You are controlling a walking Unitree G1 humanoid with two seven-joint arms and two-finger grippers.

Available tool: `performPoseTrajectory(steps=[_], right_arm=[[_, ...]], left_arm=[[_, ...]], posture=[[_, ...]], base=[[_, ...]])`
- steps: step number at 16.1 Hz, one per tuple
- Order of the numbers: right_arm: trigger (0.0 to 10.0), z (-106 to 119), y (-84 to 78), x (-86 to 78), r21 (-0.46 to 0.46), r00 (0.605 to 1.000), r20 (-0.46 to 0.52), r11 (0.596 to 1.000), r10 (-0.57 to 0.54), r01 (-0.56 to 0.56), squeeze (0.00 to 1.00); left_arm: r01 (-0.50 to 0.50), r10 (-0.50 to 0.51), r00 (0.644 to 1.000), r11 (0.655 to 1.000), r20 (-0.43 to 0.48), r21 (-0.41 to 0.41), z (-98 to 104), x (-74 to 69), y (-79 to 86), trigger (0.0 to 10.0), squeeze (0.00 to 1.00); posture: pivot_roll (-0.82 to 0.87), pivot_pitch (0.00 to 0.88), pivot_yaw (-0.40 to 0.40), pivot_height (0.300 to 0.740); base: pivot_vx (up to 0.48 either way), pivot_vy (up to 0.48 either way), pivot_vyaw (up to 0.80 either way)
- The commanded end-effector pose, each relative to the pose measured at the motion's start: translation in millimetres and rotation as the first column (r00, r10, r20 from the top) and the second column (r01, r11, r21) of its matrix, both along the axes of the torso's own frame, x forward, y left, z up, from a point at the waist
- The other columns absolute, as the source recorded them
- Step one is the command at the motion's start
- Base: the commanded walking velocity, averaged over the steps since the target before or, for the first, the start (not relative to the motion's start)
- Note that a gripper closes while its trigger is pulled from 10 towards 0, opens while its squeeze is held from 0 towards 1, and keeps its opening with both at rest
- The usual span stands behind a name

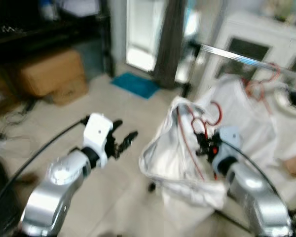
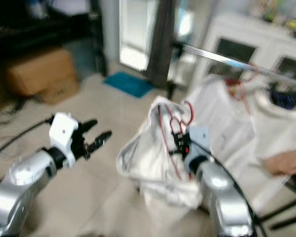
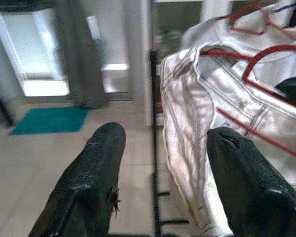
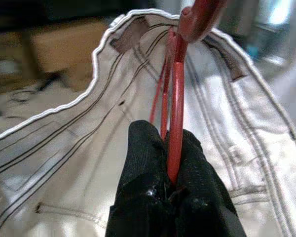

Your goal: Hang hanger

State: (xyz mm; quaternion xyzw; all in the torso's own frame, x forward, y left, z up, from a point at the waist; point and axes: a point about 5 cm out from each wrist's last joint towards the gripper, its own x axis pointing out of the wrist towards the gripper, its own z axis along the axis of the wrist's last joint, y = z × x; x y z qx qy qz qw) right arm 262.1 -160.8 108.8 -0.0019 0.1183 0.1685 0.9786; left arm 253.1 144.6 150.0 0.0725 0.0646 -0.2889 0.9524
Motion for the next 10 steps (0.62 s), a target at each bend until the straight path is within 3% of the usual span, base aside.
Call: performPoseTrajectory(steps=[1,6,10], right_arm=[[0.0,16,8.5,0.9,0.013,0.995,0.074,0.998,0.064,-0.065,0.00],[0.0,26,28.6,-8.8,0.004,0.947,0.115,0.953,0.300,-0.302,0.00],[0.0,32,34.3,-9.9,0.007,0.920,0.153,0.931,0.361,-0.366,0.00]], left_arm=[[-0.006,0.006,1.000,1.000,0.006,0.022,0,3.5,-1.0,10.0,0.00],[-0.079,0.078,0.997,0.994,0.016,0.073,0,26.8,-0.9,10.0,0.00],[-0.083,0.081,0.996,0.994,0.031,0.070,4,38.5,-4.7,10.0,0.00]], posture=[[-0.06,0.000,-0.044,0.740],[-0.08,0.000,-0.040,0.740],[-0.08,0.000,-0.037,0.740]], base=[[0.000,0.000,0.00],[0.000,0.000,0.00],[0.000,0.000,0.00]])
